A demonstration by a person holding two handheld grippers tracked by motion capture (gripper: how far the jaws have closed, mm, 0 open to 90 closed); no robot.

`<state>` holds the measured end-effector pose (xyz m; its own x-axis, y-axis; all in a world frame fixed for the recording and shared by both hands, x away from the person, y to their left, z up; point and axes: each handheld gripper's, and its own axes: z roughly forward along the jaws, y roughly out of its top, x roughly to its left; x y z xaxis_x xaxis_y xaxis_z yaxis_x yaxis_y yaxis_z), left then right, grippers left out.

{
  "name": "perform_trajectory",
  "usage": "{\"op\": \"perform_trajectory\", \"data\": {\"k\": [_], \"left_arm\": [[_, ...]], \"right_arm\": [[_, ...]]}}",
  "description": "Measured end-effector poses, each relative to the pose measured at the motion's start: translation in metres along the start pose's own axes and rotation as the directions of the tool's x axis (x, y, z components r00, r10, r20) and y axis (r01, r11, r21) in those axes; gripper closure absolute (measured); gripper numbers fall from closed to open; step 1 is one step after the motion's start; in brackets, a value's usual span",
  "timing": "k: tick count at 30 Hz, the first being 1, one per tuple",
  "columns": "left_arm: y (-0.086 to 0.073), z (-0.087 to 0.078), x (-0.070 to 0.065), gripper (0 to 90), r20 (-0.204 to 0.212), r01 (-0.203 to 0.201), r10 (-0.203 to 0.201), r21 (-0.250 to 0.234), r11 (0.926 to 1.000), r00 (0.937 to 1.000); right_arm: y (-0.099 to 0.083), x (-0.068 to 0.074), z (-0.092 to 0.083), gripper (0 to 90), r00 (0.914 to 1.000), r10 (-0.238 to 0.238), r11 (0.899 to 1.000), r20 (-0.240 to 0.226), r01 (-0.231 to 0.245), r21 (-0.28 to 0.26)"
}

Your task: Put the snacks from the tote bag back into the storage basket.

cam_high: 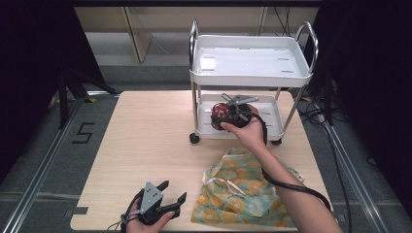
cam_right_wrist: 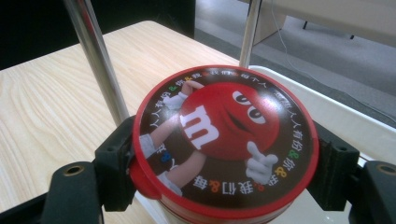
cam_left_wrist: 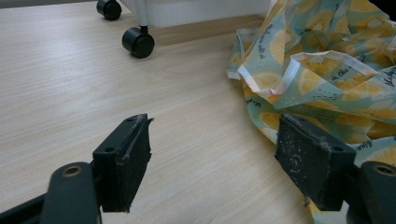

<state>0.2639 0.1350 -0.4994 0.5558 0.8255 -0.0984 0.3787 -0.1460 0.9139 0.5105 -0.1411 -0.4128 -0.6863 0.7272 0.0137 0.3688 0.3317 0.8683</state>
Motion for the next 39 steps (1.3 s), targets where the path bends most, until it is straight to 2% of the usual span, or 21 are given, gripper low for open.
{"op": "perform_trajectory", "data": {"k": [2,7,12,13,15,16,17,22,24,29,31,33,34,36,39], "left_arm": [[0.0,0.0,0.001,25.9,0.002,-0.007,0.007,0.005,1.0,1.0],[0.0,-0.001,0.001,25.9,0.003,-0.006,0.006,0.004,1.0,1.0],[0.0,-0.001,0.001,25.9,0.0,-0.006,0.006,0.005,1.0,1.0],[0.0,0.0,0.001,25.9,0.005,-0.002,0.002,-0.002,1.0,1.0],[0.0,0.0,0.0,25.9,0.001,0.0,0.0,-0.001,1.0,1.0],[0.0,0.0,0.0,25.9,0.0,0.0,0.0,0.001,1.0,1.0],[0.0,0.0,0.0,25.9,0.001,0.0,0.0,0.0,1.0,1.0],[0.0,0.0,-0.001,25.9,-0.004,0.02,-0.02,0.0,0.9998,0.9998],[0.0,0.0,0.001,25.9,-0.001,-0.009,0.009,0.005,0.9999,1.0],[0.0,0.0,0.0,25.9,0.0,-0.003,0.003,0.002,1.0,1.0],[0.0,0.0,-0.001,25.9,-0.002,0.02,-0.02,-0.001,0.9998,0.9998],[0.0,0.0,-0.001,25.9,-0.001,0.019,-0.019,-0.001,0.9998,0.9998],[0.0,0.0,0.001,25.9,0.0,-0.009,0.009,0.004,1.0,1.0],[0.0,0.0,0.001,25.9,0.0,-0.007,0.007,0.005,1.0,1.0],[0.0,0.0,0.0,25.9,0.001,0.006,-0.006,0.001,1.0,1.0]], "right_arm": [[0.0,-0.001,0.002,26.7,0.9997,-0.016,1.0,0.017,0.016,-0.001],[0.001,0.0,0.006,26.7,0.9996,-0.014,1.0,0.024,0.014,0.0],[0.002,0.0,0.006,26.7,0.9995,-0.022,1.0,0.025,0.022,0.006],[0.003,0.001,0.006,26.7,0.9999,-0.002,1.0,0.011,0.002,0.002],[0.003,0.001,0.005,26.7,1.0,0.002,1.0,-0.007,-0.002,-0.002],[0.003,0.001,0.005,26.7,1.0,0.002,1.0,-0.007,-0.002,-0.002],[0.003,0.0,0.007,26.7,0.9996,-0.017,1.0,0.022,0.017,0.004],[0.004,0.001,0.009,26.7,0.9997,-0.015,1.0,0.018,0.015,0.001],[0.005,0.001,0.009,26.7,0.9995,-0.021,1.0,0.024,0.021,0.005],[0.007,0.002,0.01,26.7,0.9998,-0.016,1.0,0.012,0.016,0.004],[0.007,0.002,0.012,26.7,0.9996,-0.025,1.0,0.015,0.025,0.005],[0.007,0.003,0.012,26.7,0.9996,-0.024,1.0,0.016,0.023,0.005],[0.008,0.003,0.012,26.7,0.9997,-0.022,1.0,0.015,0.021,0.009],[0.008,0.004,0.013,26.7,0.9999,-0.012,1.0,0.009,0.012,0.01],[0.008,0.003,0.016,26.7,0.9995,-0.025,1.0,0.018,0.025,0.007]]}}
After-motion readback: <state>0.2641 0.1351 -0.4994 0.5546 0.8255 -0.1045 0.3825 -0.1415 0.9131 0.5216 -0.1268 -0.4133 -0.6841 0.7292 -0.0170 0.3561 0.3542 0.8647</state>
